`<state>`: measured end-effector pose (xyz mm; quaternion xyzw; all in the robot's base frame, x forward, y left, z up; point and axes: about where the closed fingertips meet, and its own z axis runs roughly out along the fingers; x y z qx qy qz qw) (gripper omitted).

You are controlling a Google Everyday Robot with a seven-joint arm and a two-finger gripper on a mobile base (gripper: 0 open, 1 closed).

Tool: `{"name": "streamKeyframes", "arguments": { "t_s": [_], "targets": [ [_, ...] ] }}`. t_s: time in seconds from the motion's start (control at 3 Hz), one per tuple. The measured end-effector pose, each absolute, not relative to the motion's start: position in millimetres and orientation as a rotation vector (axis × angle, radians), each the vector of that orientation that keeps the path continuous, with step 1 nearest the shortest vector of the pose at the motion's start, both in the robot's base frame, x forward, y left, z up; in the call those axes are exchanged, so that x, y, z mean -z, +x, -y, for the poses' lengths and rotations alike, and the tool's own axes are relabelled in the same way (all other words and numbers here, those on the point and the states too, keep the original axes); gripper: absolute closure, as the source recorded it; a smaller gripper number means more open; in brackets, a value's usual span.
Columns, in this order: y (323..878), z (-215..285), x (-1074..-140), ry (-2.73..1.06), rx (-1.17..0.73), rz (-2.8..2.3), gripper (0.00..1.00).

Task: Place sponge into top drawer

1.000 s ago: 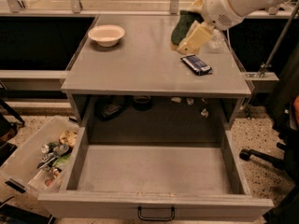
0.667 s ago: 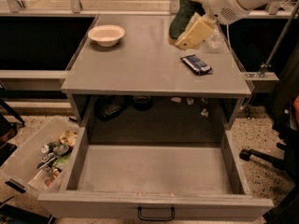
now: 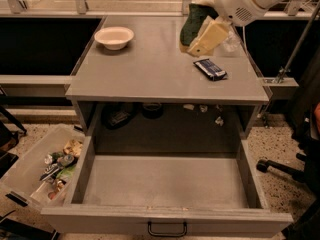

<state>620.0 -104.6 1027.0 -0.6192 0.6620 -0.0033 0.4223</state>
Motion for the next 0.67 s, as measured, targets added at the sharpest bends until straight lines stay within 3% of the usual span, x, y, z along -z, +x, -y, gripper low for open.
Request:
{"name": "streamKeyframes", "arguments": {
  "t_s": [0.33, 0.67],
  "targets": [
    [565, 106, -1032, -1.701, -0.057, -1.672, 1.0],
    [469, 120, -1048, -1.853, -0.077, -1.715, 1.0]
  ]
}}
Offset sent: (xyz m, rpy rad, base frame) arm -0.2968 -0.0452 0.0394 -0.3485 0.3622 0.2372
